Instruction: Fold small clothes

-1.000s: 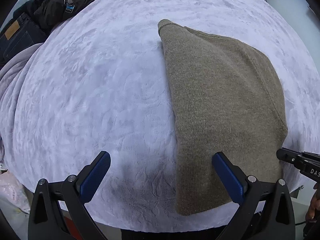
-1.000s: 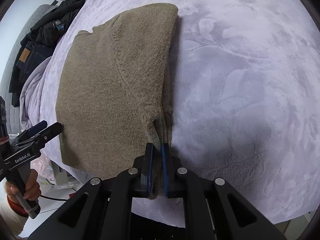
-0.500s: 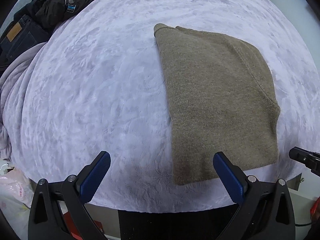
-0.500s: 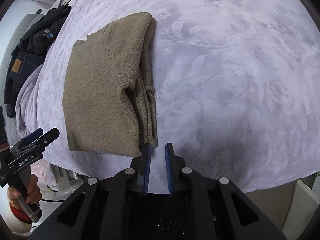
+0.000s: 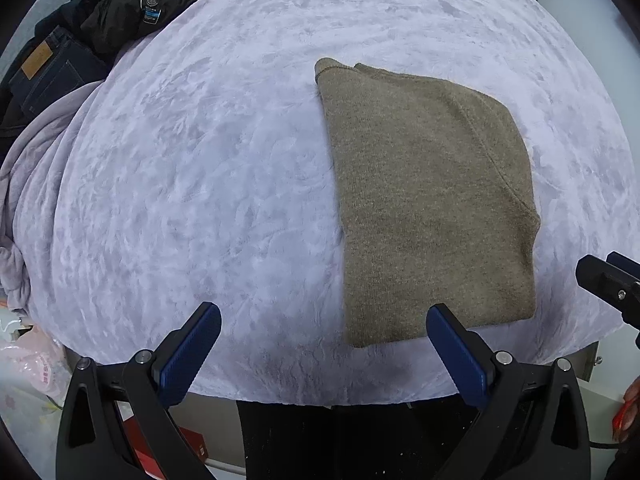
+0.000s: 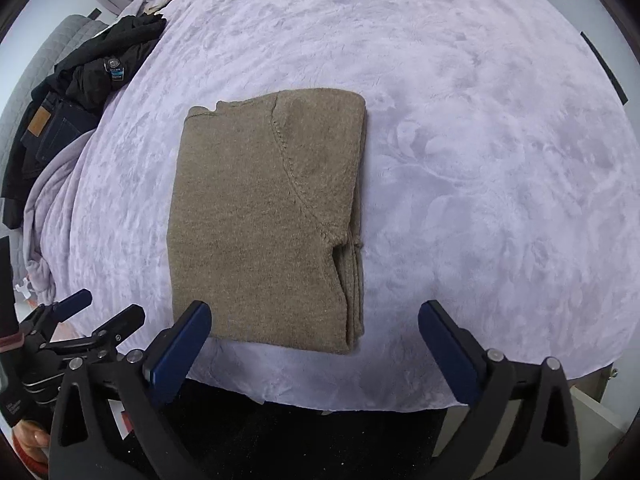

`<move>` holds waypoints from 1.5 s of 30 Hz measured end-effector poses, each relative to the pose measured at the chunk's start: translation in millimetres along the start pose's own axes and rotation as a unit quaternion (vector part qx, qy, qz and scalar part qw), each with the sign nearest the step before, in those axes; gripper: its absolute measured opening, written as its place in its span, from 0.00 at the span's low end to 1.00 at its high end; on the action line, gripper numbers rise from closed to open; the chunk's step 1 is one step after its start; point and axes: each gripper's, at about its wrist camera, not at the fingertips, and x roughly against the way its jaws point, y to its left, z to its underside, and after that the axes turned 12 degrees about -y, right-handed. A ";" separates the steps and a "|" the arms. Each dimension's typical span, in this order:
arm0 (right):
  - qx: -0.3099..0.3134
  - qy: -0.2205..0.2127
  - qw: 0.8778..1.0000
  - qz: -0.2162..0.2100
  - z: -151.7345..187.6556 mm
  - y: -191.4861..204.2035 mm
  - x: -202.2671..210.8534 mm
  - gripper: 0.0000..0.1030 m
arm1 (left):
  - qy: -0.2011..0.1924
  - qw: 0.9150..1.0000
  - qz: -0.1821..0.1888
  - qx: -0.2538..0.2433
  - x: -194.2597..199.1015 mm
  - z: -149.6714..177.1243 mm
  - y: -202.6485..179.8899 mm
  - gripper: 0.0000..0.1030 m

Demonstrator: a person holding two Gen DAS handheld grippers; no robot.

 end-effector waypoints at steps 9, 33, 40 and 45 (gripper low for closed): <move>0.008 0.002 0.999 0.042 -12.0 15.0 -0.2 1.00 | -0.016 1.000 0.000 0.007 10.5 -14.3 2.5 1.00; 0.025 0.004 0.997 0.067 -22.8 22.6 -0.5 1.00 | -0.021 1.000 -0.002 0.005 12.9 -23.5 1.0 1.00; 0.026 0.004 0.997 0.066 -23.1 21.8 -0.7 1.00 | -0.021 1.000 -0.002 0.006 13.5 -23.4 0.2 1.00; 0.026 0.004 0.997 0.066 -23.1 21.6 -0.4 1.00 | -0.023 1.000 -0.003 0.008 15.5 -23.8 -0.9 1.00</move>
